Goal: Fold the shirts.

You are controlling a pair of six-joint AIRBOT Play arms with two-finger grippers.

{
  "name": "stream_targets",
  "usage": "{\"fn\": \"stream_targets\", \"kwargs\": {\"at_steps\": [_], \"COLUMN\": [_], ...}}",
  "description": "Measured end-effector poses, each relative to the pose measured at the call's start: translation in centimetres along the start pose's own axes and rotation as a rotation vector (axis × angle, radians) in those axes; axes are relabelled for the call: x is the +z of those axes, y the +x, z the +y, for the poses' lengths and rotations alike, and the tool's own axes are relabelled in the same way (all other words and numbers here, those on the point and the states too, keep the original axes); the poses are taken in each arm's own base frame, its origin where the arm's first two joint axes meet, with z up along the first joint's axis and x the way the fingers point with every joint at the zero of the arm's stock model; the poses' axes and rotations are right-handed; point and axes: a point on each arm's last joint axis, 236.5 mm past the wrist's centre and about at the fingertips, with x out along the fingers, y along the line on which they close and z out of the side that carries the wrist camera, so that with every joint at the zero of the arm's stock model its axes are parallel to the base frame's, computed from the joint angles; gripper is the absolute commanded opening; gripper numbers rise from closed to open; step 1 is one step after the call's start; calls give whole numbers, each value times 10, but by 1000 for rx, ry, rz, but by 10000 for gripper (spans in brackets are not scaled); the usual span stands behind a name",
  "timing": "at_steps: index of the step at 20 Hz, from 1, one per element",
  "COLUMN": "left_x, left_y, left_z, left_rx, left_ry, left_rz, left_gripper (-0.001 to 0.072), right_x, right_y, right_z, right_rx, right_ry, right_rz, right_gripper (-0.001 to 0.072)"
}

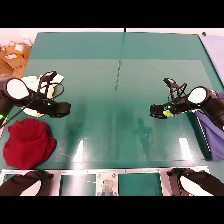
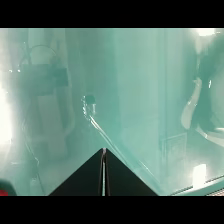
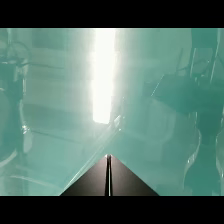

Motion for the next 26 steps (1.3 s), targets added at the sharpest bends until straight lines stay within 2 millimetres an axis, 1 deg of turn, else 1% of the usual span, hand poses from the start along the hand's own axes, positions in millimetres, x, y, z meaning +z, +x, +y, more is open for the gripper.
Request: {"fn": "stream_targets", "kwargs": {"at_steps": [13, 14, 17, 18, 19, 20, 21, 22, 23, 24, 26], "left_x": [1, 4, 25, 33, 44, 54, 66, 76, 86, 93, 102], "left_y": [0, 0, -1, -2, -4, -7, -11, -17, -23, -29, -33], "left_z": [0, -1, -4, -2, 4, 14, 29, 46, 68, 92, 141], "left_rx": [0, -4, -15, -7, 19, 66, 130, 200, 277, 344, 450], "left_ry": [0, -1, -5, 0, 13, 37, 55, 67, 71, 63, 15], "left_rz": [-3, -18, -106, -142, -187, -231, -279, -321, -355, -375, -393], "left_gripper": [28, 28, 32, 262, 720, 655, 656, 657, 657, 657, 656], "right_x": [0, 2, 9, 12, 15, 19, 21, 24, 27, 31, 38], "right_y": [0, 0, 0, 0, 0, -1, -1, -1, -1, -2, -3], "right_z": [0, 0, 0, 0, 1, 1, 2, 2, 3, 3, 3], "right_rx": [0, 0, 1, 1, 3, 6, 9, 10, 12, 13, 15], "right_ry": [0, 0, 0, 0, 1, 2, 4, 5, 5, 6, 7], "right_rz": [-1, -10, -39, -50, -65, -80, -91, -103, -116, -132, -164], "right_gripper": [15, 15, 15, 15, 15, 15, 35, 140, 270, 337, 334]}}
